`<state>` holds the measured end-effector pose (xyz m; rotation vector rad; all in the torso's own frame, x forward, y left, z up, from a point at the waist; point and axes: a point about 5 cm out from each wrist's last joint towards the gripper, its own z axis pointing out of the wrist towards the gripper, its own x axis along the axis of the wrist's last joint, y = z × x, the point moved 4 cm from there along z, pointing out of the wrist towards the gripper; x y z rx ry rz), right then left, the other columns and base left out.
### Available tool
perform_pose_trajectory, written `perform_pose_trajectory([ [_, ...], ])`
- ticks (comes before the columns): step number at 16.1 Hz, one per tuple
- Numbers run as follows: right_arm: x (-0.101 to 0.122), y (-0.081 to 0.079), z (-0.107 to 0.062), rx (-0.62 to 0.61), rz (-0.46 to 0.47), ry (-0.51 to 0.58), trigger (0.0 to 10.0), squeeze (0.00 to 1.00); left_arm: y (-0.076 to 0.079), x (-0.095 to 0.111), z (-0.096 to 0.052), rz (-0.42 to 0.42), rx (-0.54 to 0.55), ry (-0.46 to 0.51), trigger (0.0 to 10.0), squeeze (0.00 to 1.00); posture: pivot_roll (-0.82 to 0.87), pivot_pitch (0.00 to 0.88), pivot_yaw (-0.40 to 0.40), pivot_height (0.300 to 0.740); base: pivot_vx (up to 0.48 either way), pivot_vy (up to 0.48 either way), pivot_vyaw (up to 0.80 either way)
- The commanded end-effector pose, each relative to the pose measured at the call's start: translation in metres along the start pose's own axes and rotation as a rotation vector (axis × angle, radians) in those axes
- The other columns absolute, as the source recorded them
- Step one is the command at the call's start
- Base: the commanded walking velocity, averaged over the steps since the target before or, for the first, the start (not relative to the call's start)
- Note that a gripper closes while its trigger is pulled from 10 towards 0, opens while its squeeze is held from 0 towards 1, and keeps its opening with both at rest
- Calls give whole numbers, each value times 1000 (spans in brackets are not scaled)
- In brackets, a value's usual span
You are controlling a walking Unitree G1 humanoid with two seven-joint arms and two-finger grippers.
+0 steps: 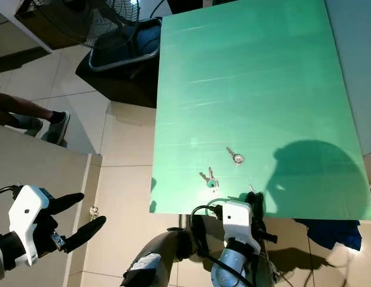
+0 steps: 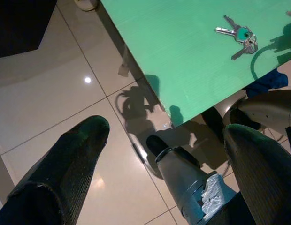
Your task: Hang keys on a hook
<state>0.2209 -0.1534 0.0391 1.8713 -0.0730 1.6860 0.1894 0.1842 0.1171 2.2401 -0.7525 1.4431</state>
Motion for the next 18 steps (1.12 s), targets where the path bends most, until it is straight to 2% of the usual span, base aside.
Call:
perform_pose_trajectory([
  [1,0,-6,-10,17,22,-20,0,0,-2,-7,-5,-16,21,-31,10000,0,-12,438,399,740,0,0,0],
  [8,6,-2,-10,6,29,-1,0,0,-2,-8,-5,-21,25,-32,10000,0,-17,440,392,740,0,0,0],
  [9,2,-1,-9,-12,12,-34,1569,0,-2,-8,-5,-22,24,-34,10000,0,-17,441,392,740,0,0,0],
  [10,0,0,-10,-18,9,-47,10000,580,-2,-8,-6,-23,23,-35,10000,0,-18,442,392,740,0,0,0],
  [11,0,-1,-10,-15,12,-46,10000,1000,-2,-8,-6,-23,23,-36,10000,0,-17,443,392,740,0,0,0],
  [18,0,-2,-10,-9,15,-46,10000,1000,-2,-7,-4,-21,21,-34,10000,0,-19,441,396,740,0,0,0],
])
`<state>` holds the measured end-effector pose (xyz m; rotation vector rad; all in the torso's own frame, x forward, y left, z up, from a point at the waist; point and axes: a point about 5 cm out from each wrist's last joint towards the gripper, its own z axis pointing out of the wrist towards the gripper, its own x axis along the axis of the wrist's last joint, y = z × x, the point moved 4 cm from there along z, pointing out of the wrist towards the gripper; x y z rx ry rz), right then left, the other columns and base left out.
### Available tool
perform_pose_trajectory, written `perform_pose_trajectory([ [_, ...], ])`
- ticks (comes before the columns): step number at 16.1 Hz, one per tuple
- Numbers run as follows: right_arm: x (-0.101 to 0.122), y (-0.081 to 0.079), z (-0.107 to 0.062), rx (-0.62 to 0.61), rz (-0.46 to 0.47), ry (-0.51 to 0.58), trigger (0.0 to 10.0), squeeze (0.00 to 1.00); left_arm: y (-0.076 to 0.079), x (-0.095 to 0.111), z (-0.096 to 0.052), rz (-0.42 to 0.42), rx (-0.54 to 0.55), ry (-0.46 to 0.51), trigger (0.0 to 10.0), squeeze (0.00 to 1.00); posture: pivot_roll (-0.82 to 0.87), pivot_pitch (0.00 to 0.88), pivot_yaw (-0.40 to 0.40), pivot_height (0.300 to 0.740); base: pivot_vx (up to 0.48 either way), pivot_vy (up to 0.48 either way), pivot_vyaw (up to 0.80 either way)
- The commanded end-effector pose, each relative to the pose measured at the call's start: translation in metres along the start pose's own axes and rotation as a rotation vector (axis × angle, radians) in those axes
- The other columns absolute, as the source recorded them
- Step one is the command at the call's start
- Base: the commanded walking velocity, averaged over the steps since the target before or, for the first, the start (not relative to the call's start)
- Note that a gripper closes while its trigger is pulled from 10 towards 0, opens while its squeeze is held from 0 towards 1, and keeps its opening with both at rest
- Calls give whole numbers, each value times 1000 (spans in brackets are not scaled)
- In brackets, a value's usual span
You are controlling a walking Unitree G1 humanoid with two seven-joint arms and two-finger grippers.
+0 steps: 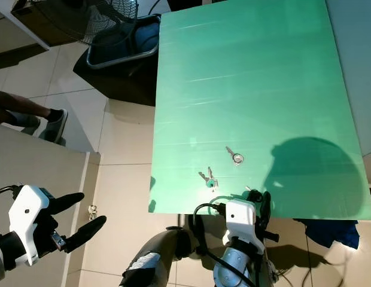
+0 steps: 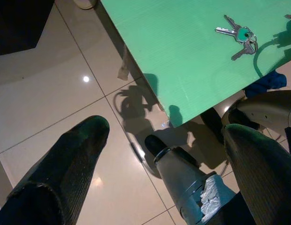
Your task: Hang keys on a hook
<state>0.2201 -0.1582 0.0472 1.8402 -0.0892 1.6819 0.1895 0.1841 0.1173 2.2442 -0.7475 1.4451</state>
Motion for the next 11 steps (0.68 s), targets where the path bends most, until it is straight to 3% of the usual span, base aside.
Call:
perform_pose_trajectory([
  [1,-5,-9,-12,21,18,-51,10000,1000,-2,-7,-4,-19,16,-32,10000,0,-19,441,396,740,0,0,0],
  [9,-8,-13,-14,34,20,-72,10000,1000,-2,-5,-5,-17,18,-30,10000,0,-11,446,395,740,0,0,0],
  [10,-8,-14,-14,42,18,-73,10000,0,-3,-5,-5,-16,18,-29,10000,0,-12,446,396,740,0,0,0],
  [11,-8,-15,-14,43,22,-74,10000,0,-3,-5,-5,-15,18,-29,10000,0,-11,447,396,740,0,0,0],
])
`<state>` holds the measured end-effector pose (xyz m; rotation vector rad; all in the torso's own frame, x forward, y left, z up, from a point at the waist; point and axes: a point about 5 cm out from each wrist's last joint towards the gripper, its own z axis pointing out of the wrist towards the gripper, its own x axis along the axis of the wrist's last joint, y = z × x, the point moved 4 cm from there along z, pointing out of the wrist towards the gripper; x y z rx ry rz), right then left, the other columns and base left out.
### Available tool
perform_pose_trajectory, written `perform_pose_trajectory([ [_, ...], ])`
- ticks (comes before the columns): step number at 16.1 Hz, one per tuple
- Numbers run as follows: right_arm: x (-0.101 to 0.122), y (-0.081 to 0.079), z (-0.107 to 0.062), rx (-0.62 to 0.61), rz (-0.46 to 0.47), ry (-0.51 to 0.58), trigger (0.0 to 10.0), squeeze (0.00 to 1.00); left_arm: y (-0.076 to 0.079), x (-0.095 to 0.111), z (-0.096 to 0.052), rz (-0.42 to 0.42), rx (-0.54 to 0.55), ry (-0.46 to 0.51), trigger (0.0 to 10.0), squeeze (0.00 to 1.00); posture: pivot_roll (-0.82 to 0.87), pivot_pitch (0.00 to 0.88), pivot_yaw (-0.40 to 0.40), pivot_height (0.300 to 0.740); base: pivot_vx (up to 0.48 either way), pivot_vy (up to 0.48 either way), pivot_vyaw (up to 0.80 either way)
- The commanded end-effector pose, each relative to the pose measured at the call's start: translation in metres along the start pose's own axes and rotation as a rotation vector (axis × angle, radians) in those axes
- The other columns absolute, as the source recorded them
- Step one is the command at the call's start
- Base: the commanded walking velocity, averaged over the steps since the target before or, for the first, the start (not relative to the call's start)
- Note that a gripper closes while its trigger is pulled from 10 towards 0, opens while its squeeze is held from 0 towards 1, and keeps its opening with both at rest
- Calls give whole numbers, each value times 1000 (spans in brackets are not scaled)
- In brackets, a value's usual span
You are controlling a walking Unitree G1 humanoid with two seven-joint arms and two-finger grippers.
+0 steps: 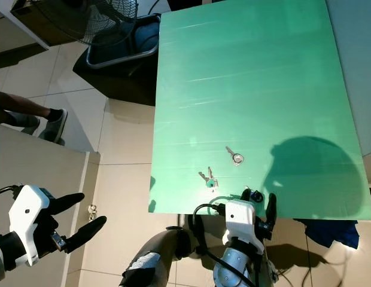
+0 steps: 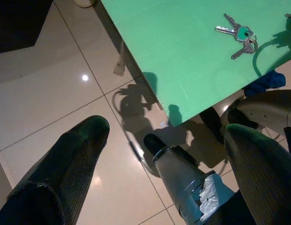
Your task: Hang keys on a hook
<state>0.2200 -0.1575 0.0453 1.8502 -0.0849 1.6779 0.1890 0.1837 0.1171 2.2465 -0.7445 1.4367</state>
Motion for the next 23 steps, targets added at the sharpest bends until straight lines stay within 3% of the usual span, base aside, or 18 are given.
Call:
perform_pose_trajectory([
  [1,-6,-14,-13,35,39,-66,10000,0,-3,-4,-6,-10,20,-24,10000,0,-10,447,397,740,0,0,0],
  [3,-9,-15,-13,24,98,-90,10000,0,-4,-2,-6,-6,19,-23,10000,0,5,452,400,740,0,0,0],
  [6,-11,-16,-11,18,88,-94,10000,0,-6,0,-8,4,21,-26,10000,0,11,455,400,740,0,0,0],
  [7,-11,-15,-9,16,82,-86,9255,0,-7,1,-8,7,21,-27,10000,0,16,457,400,740,0,0,0],
  [8,-10,-14,-7,18,90,-73,0,0,-8,2,-8,9,23,-25,10000,0,13,455,400,740,0,0,0],
  [15,-11,-5,-9,-3,77,-59,0,0,-6,3,-7,4,18,-21,10000,0,4,462,400,740,0,0,0],
  [23,4,0,-8,-15,83,0,0,0,-6,3,-6,-3,19,-20,10000,0,0,467,400,740,0,0,0],
])
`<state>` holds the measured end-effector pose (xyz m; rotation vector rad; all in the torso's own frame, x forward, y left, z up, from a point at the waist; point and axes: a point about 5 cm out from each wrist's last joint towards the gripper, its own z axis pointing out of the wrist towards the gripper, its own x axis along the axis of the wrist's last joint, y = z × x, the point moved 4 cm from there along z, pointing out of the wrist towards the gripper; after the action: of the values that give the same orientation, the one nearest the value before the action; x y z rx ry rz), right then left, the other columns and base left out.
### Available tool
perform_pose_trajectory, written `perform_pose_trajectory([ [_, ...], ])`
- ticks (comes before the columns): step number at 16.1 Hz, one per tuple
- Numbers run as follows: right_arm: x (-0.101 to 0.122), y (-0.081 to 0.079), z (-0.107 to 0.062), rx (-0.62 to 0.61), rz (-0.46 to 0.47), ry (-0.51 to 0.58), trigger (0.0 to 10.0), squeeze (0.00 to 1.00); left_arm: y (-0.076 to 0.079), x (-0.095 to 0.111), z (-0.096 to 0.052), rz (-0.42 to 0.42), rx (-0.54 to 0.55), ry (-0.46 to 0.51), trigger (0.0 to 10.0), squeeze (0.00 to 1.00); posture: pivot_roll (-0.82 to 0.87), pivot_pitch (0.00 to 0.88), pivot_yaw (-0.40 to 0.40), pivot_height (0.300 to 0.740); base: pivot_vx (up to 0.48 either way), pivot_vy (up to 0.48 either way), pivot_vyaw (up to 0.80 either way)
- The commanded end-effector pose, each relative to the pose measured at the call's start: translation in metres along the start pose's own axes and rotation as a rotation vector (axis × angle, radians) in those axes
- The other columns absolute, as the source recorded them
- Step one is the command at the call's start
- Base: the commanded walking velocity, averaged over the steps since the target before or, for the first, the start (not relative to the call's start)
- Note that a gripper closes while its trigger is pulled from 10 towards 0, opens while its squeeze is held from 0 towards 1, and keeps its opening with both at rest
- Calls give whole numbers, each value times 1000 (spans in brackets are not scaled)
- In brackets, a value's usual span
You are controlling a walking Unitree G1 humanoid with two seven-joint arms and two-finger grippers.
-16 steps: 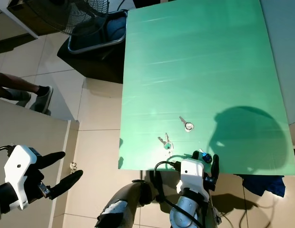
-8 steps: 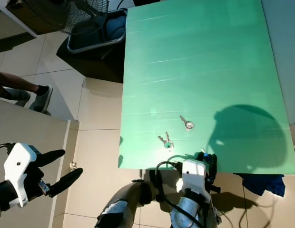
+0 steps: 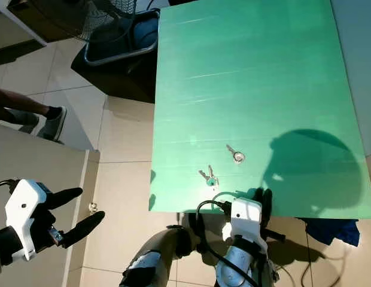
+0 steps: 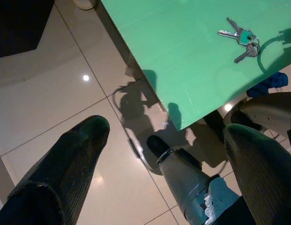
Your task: Hang keys on a hook
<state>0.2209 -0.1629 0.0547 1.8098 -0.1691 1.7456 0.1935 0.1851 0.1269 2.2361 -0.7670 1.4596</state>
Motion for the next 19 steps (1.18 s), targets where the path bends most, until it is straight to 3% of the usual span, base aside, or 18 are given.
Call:
perform_pose_trajectory([
  [1,-2,-7,-11,20,9,-28,0,0,-2,-7,-4,-27,17,-32,10000,0,-1,468,400,740,0,0,0],
  [4,-2,-7,-9,24,-10,-44,0,0,-2,-7,-4,-28,15,-35,10000,0,-2,470,400,740,0,0,0],
  [5,-4,-6,-9,19,-15,-66,2275,0,-2,-7,-4,-29,14,-35,10000,0,-2,471,400,740,0,0,0],
  [6,-6,-4,-9,3,-22,-80,10000,0,-2,-7,-4,-29,14,-36,10000,0,-1,472,400,740,0,0,0],
  [7,-7,-3,-10,-9,-25,-88,10000,1000,-2,-7,-4,-29,13,-36,10000,0,-1,472,400,740,0,0,0],
  [10,2,6,-18,-57,5,-111,10000,1000,-3,-7,-4,-27,15,-35,10000,0,-4,468,400,740,0,0,0],
  [15,21,-2,-22,-18,27,-69,10000,1000,-1,-6,0,-31,9,-25,10000,0,-18,465,400,740,0,0,0],
  [16,20,-6,-24,2,36,-81,10000,678,-1,-6,0,-30,10,-25,10000,0,-13,464,400,740,0,0,0],
  [17,19,-11,-25,21,62,-101,10000,0,-2,-6,-1,-29,13,-25,10000,0,-8,465,400,740,0,0,0],
  [19,13,-15,-27,19,98,-140,10000,0,-3,-5,-2,-26,17,-27,10000,0,-3,463,400,740,0,0,0],
])
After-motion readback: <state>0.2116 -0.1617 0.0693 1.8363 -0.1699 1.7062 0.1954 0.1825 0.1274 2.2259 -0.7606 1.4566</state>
